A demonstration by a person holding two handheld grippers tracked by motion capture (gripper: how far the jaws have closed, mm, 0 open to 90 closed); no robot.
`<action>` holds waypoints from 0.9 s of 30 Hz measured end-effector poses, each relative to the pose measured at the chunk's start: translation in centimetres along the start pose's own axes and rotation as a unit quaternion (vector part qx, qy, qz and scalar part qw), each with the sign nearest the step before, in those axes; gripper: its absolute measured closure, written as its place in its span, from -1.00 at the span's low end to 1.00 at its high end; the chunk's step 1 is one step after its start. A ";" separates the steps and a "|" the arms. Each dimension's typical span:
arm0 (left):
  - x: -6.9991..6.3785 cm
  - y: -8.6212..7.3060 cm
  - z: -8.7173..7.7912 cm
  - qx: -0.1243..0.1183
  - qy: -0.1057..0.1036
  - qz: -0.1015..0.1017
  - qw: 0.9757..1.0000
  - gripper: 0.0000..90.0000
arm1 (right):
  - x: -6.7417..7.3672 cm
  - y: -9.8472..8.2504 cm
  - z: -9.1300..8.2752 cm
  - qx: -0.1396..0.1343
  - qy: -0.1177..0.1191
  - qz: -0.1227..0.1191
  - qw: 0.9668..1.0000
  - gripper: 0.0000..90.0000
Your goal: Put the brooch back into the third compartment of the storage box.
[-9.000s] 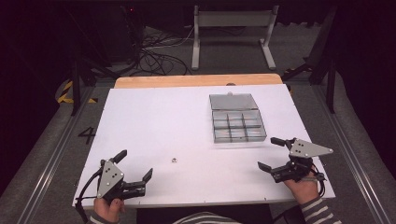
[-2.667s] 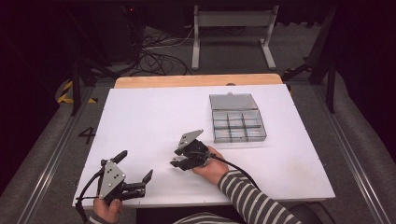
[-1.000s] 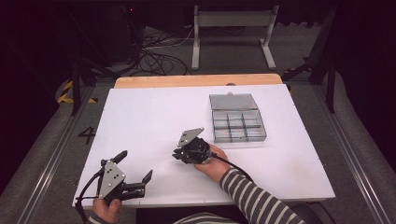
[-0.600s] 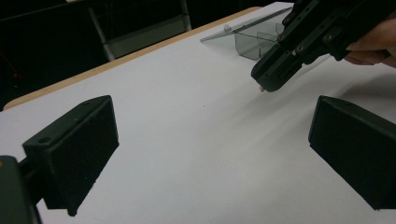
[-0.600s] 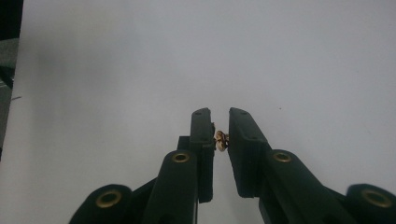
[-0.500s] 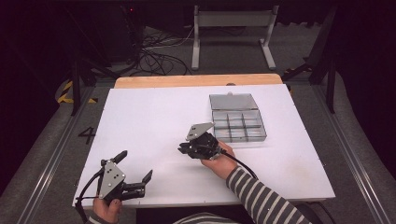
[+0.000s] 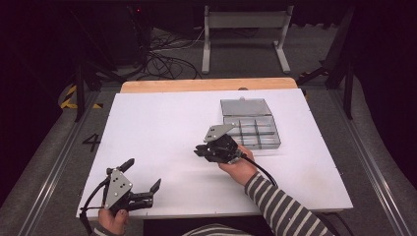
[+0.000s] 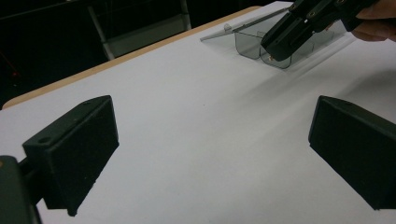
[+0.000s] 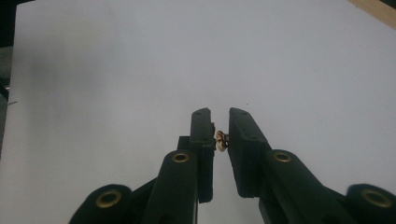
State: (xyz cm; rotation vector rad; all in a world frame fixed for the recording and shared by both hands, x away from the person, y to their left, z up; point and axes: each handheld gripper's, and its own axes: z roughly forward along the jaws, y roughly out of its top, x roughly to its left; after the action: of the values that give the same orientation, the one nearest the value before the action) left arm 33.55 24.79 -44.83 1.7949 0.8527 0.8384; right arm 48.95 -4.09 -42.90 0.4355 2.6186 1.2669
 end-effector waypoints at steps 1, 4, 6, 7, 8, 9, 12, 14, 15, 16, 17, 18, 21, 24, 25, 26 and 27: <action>0.0 0.0 0.0 0.000 0.000 0.000 1.000 -0.95 | 0.0 0.0 -0.1 0.000 -0.001 0.001 1.000 0.80; 0.0 0.0 0.0 0.000 0.000 -0.001 1.000 -0.95 | -0.4 0.0 -0.5 0.001 -0.005 0.003 1.000 0.80; 0.0 0.0 0.0 0.000 0.000 0.000 1.000 -0.95 | -0.6 0.0 -0.9 0.002 -0.010 0.004 1.000 0.80; 0.1 0.0 0.0 0.001 0.000 0.000 1.000 -0.95 | -0.9 0.0 -1.2 0.003 -0.013 0.006 1.000 0.80; 0.1 0.0 0.1 0.001 0.000 0.000 1.000 -0.95 | -0.9 0.0 -1.2 0.003 -0.013 0.006 1.000 0.80; 0.0 0.0 0.1 0.002 -0.001 -0.001 1.000 -0.95 | -1.0 0.1 -1.3 0.003 -0.016 0.005 1.000 0.80; 0.0 0.0 0.0 0.000 0.001 0.000 1.000 -0.95 | -1.2 0.2 -1.7 0.006 -0.020 0.003 1.000 0.80; 0.0 0.0 0.0 0.000 0.000 -0.002 1.000 -0.95 | -1.4 0.2 -2.0 0.007 -0.026 0.002 1.000 0.80; 0.0 0.0 0.0 0.001 0.000 -0.001 1.000 -0.95 | -1.5 0.1 -2.2 0.007 -0.028 0.004 1.000 0.80; 0.1 0.0 0.0 0.001 0.001 0.000 1.000 -0.95 | -1.7 0.1 -2.4 0.008 -0.030 0.005 1.000 0.80; 0.1 0.0 0.0 0.001 0.001 0.001 1.000 -0.95 | -1.8 0.1 -2.6 0.008 -0.033 0.007 0.999 0.80; 0.0 0.0 0.0 0.000 0.001 0.000 1.000 -0.95 | -2.0 0.0 -2.8 0.008 -0.036 0.009 0.999 0.80; 0.0 0.0 0.0 0.001 0.001 0.000 1.000 -0.95 | -2.5 -0.1 -3.4 0.008 -0.043 0.015 0.999 0.80; 0.0 0.0 0.0 0.001 0.002 0.000 1.000 -0.95 | -3.0 -0.3 -4.1 0.009 -0.053 0.020 0.998 0.80; 0.0 0.0 0.0 0.001 0.002 0.000 1.000 -0.95 | -3.2 -0.4 -4.3 0.008 -0.054 0.022 0.998 0.80; 0.0 0.0 0.0 0.001 0.002 0.000 1.000 -0.95 | -3.4 -0.5 -4.5 0.009 -0.058 0.023 0.998 0.80; 0.0 0.0 0.0 0.001 0.002 0.000 1.000 -0.95 | -3.6 -0.6 -4.7 0.008 -0.060 0.024 0.998 0.80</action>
State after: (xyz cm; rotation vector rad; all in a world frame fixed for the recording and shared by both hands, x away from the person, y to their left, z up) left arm 33.56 24.80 -44.83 1.7949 0.8558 0.8417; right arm 50.82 -9.07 -40.31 0.5631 2.5344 1.1963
